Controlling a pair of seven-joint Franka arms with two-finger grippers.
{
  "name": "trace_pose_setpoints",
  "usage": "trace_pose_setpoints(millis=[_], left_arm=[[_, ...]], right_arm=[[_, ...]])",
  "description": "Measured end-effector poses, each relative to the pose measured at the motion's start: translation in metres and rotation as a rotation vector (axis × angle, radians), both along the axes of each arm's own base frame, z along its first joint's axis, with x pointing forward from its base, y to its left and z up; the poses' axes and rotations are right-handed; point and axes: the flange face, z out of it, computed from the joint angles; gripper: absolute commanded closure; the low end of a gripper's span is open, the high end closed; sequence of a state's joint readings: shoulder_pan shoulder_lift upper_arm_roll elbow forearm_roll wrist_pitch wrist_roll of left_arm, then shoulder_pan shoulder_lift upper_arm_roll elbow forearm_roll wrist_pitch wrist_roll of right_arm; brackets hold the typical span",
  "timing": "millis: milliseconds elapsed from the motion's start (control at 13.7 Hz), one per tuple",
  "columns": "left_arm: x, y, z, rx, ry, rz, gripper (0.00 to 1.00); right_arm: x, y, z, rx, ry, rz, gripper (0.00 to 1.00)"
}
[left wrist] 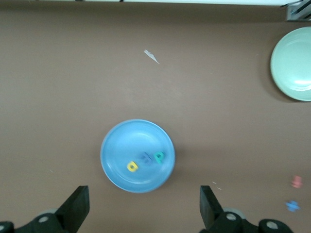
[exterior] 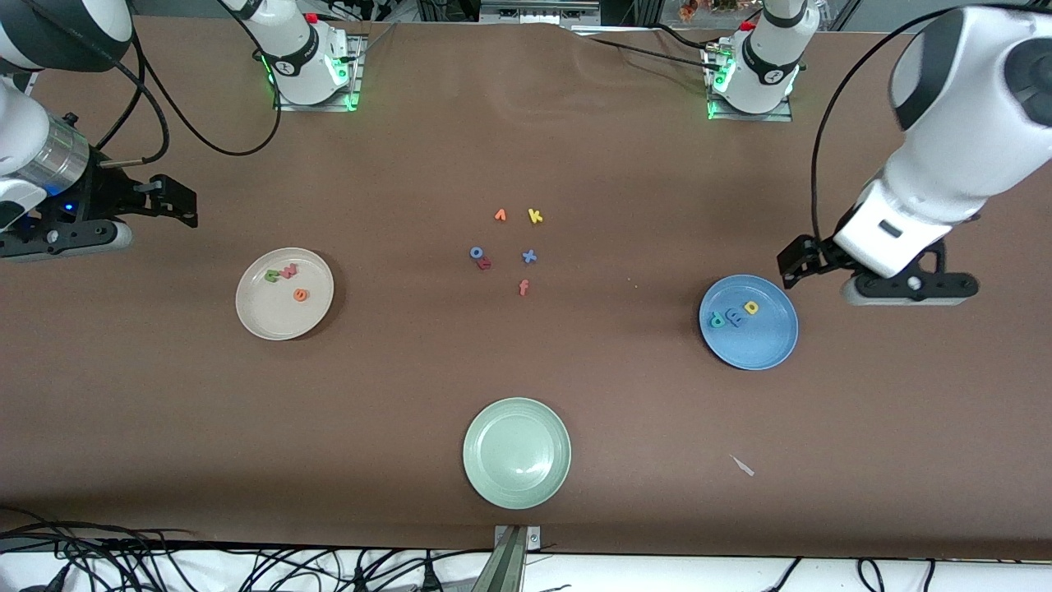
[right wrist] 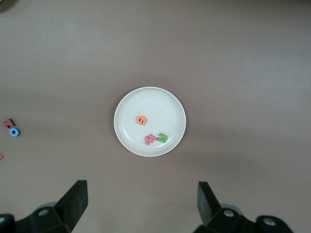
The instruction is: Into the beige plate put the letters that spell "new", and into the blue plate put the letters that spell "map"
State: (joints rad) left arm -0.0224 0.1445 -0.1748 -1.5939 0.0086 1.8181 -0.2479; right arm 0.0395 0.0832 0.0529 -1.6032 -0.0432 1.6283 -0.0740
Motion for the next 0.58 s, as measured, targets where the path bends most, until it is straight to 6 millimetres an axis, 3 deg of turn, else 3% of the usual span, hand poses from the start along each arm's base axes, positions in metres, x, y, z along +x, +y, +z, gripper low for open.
trace_pose_setpoints(millis=[291, 583], left_arm=[[-0.032, 0.019, 0.016, 0.001, 0.076, 0.029, 0.00], [-0.050, 0.028, 0.053, 0.005, 0.060, 0.043, 0.00]], right_arm=[[0.000, 0.000, 0.000, 0.000, 0.000, 0.000, 0.00], [0.000, 0.000, 0.000, 0.000, 0.000, 0.000, 0.00]])
